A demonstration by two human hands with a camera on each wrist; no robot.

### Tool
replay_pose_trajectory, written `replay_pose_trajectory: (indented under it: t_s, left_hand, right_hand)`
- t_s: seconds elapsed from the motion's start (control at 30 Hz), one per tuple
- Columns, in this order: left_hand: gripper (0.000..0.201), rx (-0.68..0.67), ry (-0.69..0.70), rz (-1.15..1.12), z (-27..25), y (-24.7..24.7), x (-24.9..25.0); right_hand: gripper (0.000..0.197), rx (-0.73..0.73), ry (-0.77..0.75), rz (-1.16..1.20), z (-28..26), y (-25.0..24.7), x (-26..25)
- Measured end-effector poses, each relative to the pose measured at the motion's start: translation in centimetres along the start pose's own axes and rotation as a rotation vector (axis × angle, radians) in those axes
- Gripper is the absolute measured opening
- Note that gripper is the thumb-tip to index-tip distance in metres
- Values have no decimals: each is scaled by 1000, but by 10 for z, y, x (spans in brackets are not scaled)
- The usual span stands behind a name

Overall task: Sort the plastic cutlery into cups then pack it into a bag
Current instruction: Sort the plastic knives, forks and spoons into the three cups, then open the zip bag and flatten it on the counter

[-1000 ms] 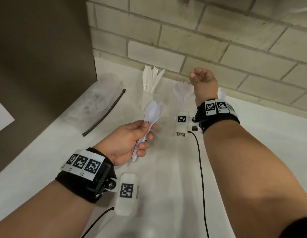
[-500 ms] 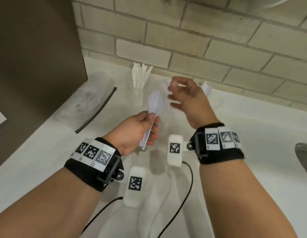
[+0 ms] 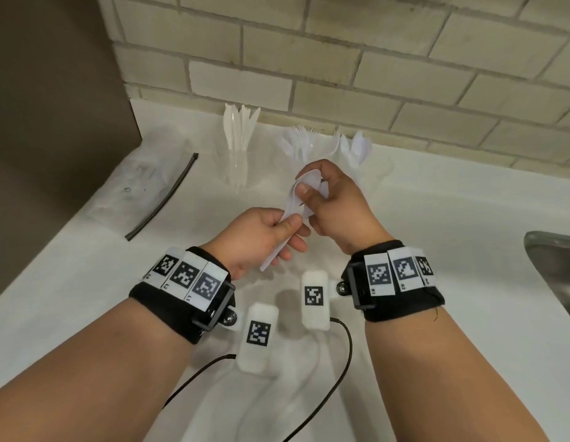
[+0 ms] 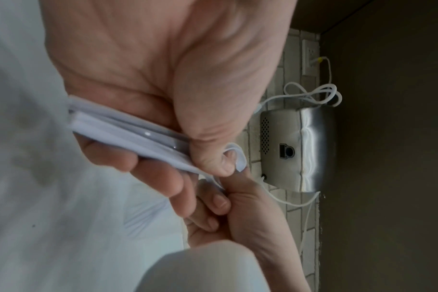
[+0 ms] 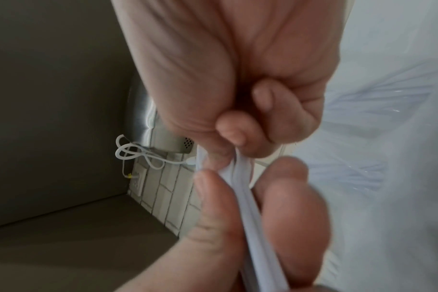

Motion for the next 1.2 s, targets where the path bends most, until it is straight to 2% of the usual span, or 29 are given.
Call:
replay_pose_trajectory:
  t_s: [0.1, 0.17, 0.23, 0.3, 0.37, 0.47, 0.57, 0.63, 0.77, 0.87, 0.97, 1.07, 1.13, 1.2]
  left_hand:
    - [27, -17, 14, 37, -2, 4, 4]
    - [32, 80, 52, 191, 0, -4, 3]
    - [42, 213, 34, 364, 5, -23, -3]
    - [51, 370, -45, 580, 10, -52, -13]
    - [57, 520, -175, 833, 13, -85, -26]
    - [64, 641, -388, 1003, 18, -123, -45]
    - [67, 597, -630, 1103, 28, -147, -64]
    - [67, 542, -727, 1078, 33, -157, -74]
    - [72, 484, -817, 1021, 34, -158, -85]
    - [76, 417, -802, 1055, 33, -149, -87]
    - [73, 387, -767, 1106, 33, -138, -86]
    - [69, 363, -739, 1116, 31, -128, -79]
    - [67, 333, -728, 1097, 29, -123, -75]
    - [67, 273, -712, 1112, 25, -114, -70]
  right_hand:
    - [18, 45, -17, -63, 4, -6, 6]
    - [23, 153, -79, -126, 12, -21, -2]
    - [20, 318, -202, -241, 22, -44, -20]
    - [20, 470, -358, -354, 31, -65, -43]
    - [26, 553, -475, -422, 43, -79, -57]
    - [31, 572, -414, -548, 71, -87, -51]
    - [33, 533, -236, -692, 94, -86, -32]
    - [35, 496, -120, -775, 104, -85, -19]
    - [43, 444, 111, -927, 111, -80, 3]
    - [41, 426, 271, -1001, 106, -77, 16]
    - [38, 328, 355, -1134, 102, -74, 24]
    - [43, 233, 377, -1216, 99, -71, 22]
    - [39, 301, 342, -1139, 94, -71, 15]
    - [39, 437, 249, -1060, 90, -67, 6]
Point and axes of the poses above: each hand's wrist, its own z-axis towards the middle knuckle, its own y-axis out of the palm, x = y × z, the point moved 3 cm from there along z, towards the middle knuckle, and after that the axes turned 14 degrees about z, right-handed, at the moved point
